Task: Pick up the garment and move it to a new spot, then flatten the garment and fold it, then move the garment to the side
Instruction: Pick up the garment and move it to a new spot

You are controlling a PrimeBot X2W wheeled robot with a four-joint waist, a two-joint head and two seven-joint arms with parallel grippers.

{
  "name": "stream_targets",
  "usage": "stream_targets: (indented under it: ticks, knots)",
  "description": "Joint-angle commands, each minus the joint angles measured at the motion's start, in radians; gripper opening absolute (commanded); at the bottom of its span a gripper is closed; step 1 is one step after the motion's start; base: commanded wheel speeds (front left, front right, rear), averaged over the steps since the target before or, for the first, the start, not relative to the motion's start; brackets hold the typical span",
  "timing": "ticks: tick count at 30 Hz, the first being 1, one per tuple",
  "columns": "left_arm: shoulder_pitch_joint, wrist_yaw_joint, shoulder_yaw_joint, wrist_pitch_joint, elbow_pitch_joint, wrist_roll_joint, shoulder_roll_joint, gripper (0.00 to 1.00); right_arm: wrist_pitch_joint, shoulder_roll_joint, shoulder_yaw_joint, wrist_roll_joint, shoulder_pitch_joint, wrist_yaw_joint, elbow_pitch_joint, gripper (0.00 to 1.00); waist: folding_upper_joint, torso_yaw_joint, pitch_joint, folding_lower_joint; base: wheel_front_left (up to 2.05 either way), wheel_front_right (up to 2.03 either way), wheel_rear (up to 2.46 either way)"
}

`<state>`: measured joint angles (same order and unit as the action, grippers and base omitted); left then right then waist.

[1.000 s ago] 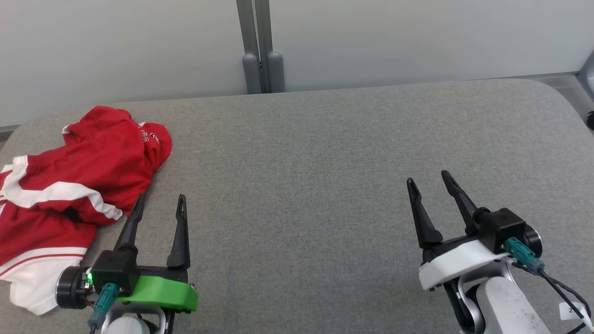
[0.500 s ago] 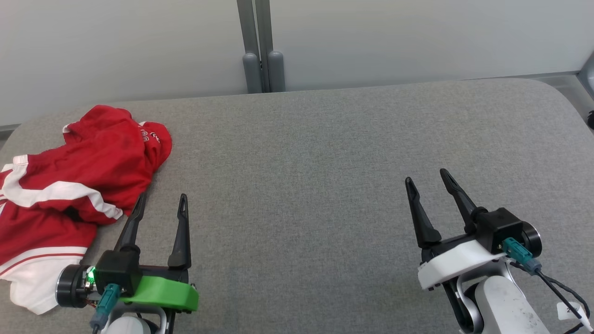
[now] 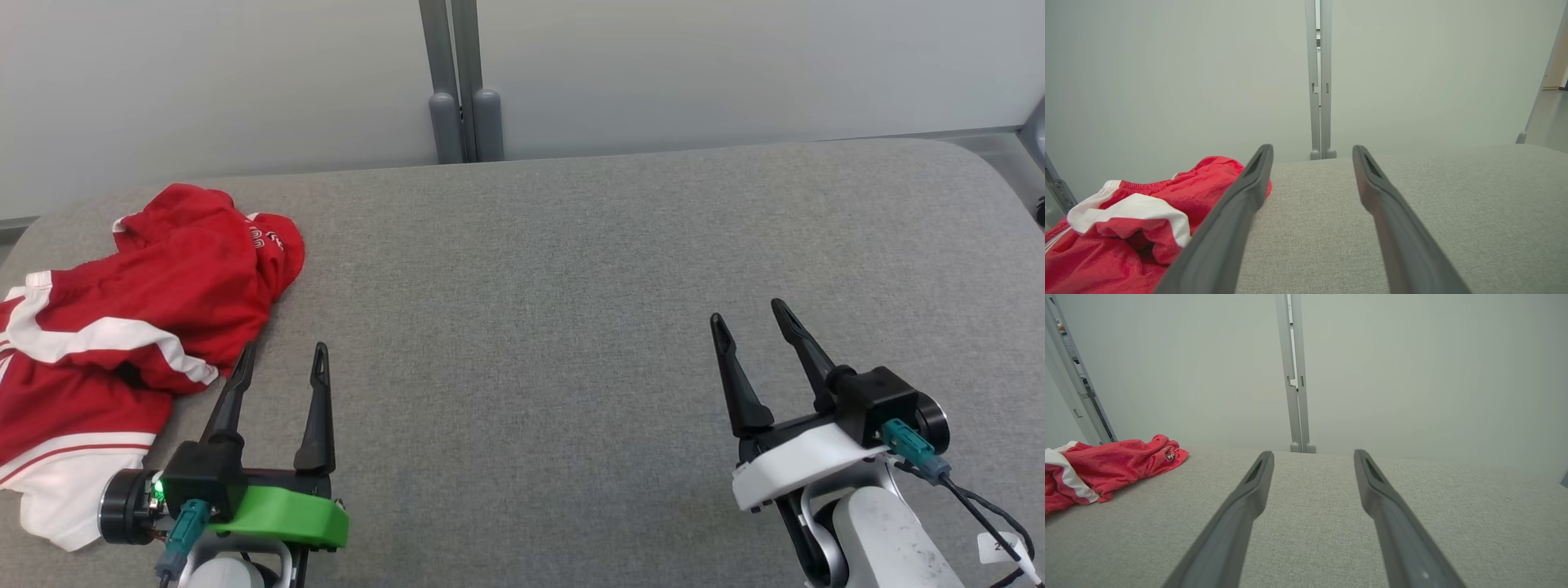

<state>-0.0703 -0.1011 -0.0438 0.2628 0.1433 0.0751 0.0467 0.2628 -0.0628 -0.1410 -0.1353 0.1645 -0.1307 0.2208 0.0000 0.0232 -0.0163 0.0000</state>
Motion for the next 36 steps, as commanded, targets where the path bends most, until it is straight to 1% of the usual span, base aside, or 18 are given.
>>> stream_targets:
  ticks: [1, 5, 9, 28, 32, 36]
  knots:
    - [-0.007, 0.007, 0.003, 0.003, 0.005, 0.016, 0.007, 1.00, 0.003, -0.001, -0.003, -0.009, 0.001, 0.000, -0.001, 1.00, 0.0000, 0.005, -0.001, 0.0000, 0.00, 0.00, 0.00]
    - [-0.017, 0.016, 0.009, 0.003, 0.013, 0.032, 0.007, 1.00, 0.003, -0.003, -0.010, -0.023, -0.001, 0.000, -0.007, 1.00, 0.0000, 0.029, -0.005, 0.0000, 0.00, 0.00, 0.00]
    - [-0.020, 0.024, 0.018, 0.003, 0.022, 0.055, 0.007, 1.00, 0.003, -0.007, -0.021, -0.040, -0.006, 0.000, -0.012, 1.00, 0.0000, 0.069, -0.008, 0.0000, 0.00, 0.00, 0.00]
    - [-0.010, 0.035, 0.054, 0.002, 0.068, 0.126, 0.006, 1.00, 0.003, -0.023, -0.092, -0.111, -0.021, 0.000, -0.010, 1.00, 0.0000, 0.375, -0.009, 0.0000, 0.00, 0.00, 0.00]
    - [-0.003, 0.028, 0.055, 0.002, 0.077, 0.130, 0.006, 1.00, 0.003, -0.027, -0.096, -0.117, -0.027, 0.000, -0.008, 1.00, 0.0000, 0.421, 0.000, 0.0000, 0.00, 0.00, 0.00]
    - [0.004, 0.026, 0.060, 0.002, 0.083, 0.133, 0.006, 1.00, 0.003, -0.027, -0.094, -0.119, -0.036, 0.000, -0.014, 1.00, 0.0000, 0.443, 0.012, 0.0000, 0.00, 0.00, 0.00]
